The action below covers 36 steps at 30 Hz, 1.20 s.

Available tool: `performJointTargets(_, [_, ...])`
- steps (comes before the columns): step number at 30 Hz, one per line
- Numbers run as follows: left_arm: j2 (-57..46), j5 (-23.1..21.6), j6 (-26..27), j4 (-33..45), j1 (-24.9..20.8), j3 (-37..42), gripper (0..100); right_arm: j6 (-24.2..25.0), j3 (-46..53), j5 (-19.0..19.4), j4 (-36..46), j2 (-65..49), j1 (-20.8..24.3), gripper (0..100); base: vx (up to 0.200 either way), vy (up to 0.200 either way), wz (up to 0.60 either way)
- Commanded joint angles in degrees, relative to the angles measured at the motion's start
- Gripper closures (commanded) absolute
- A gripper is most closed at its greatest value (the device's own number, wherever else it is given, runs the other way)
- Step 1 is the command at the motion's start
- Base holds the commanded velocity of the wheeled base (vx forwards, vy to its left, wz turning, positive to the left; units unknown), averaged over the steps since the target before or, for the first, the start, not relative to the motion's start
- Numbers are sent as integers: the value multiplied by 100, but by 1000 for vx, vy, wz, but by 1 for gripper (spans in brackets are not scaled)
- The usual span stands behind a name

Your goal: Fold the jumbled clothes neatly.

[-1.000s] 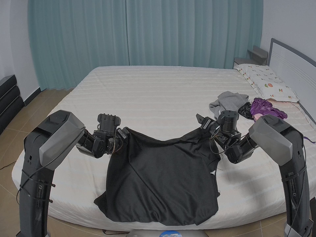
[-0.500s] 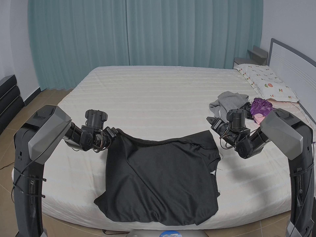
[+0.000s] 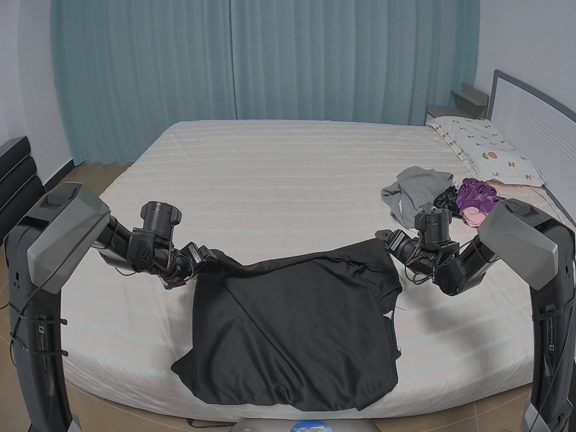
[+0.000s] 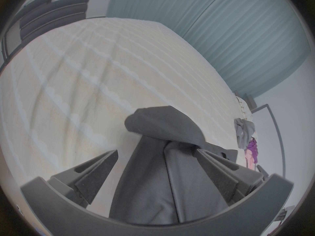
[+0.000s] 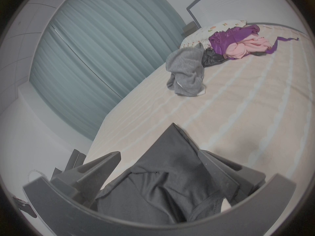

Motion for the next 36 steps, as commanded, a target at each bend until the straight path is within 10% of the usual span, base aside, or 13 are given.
performJointTargets(1, [-465,-215,-238,31,164,116,0,169,25,102,140,-57,18,0,0,0,0])
performJointTargets(14, [-720,-250,-1881,-997,445,889,0,328,-54,225,430,-75,79,0,0,0,0])
performJointTargets(24, [-676,58,-2048,-2676,392,2164,0,328,-300,234,817,-22,255,0,0,0,0])
performJointTargets(36, [-544,154,-2461,-2896,392,2234,0,240,-1144,181,1731,277,308,0,0,0,0])
